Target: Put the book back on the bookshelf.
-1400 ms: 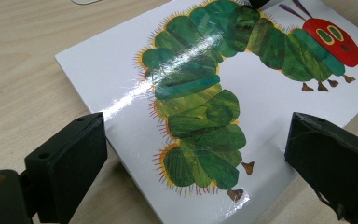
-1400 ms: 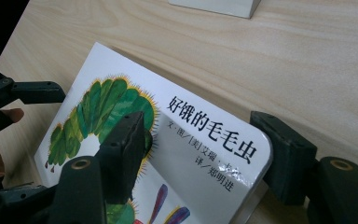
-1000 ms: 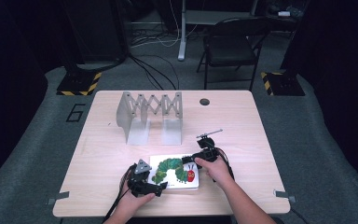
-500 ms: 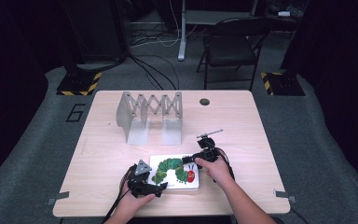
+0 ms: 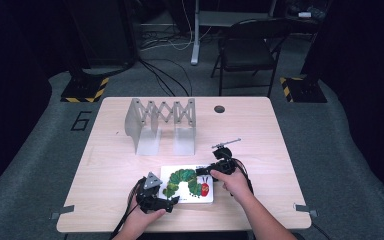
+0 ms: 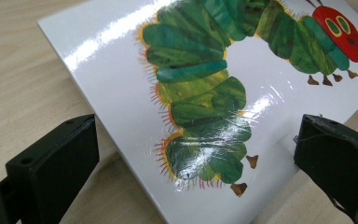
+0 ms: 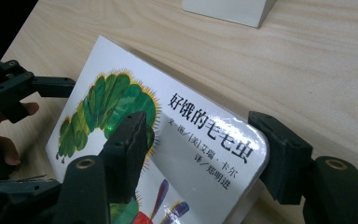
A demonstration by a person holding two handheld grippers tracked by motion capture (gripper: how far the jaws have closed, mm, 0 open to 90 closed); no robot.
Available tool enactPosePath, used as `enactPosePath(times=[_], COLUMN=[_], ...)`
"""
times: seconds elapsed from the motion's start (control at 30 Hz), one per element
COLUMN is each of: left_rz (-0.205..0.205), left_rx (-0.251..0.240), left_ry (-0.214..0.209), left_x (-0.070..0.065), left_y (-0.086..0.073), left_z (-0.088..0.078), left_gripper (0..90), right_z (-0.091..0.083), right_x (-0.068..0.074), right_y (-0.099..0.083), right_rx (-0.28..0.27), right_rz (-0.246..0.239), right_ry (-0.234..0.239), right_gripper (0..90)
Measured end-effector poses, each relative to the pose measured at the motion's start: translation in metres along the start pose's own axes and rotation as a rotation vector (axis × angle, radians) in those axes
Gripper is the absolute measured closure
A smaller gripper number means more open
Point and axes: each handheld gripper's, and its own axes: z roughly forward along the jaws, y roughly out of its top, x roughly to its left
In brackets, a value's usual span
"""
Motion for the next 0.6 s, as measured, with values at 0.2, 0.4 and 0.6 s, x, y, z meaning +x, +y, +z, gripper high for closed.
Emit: enactPosePath(times=[0.2, 0.4, 0.6], left_rz=[-0.016, -0.009, -0.004], left_rx=[0.002, 0.003, 0.01], left_ry=[-0.016, -0.019, -0.025], left_x=[0.001, 0.001, 0.001], left_y=[-0.001, -0.001, -0.001], left_z=[0.0, 0.0, 0.0], left_gripper=[0.0, 0.5, 0.7], right_z=[-0.004, -0.006, -0.01], right_x=[0.005, 0.007, 0.011], right_y=[0.0, 0.001, 0.0], right_rx=[-0.01, -0.02, -0.028], right_rz=[0.0, -0.013, -0.021], right_ry=[0.002, 0.001, 0.0], right_gripper=[39.8, 40.4, 40.4])
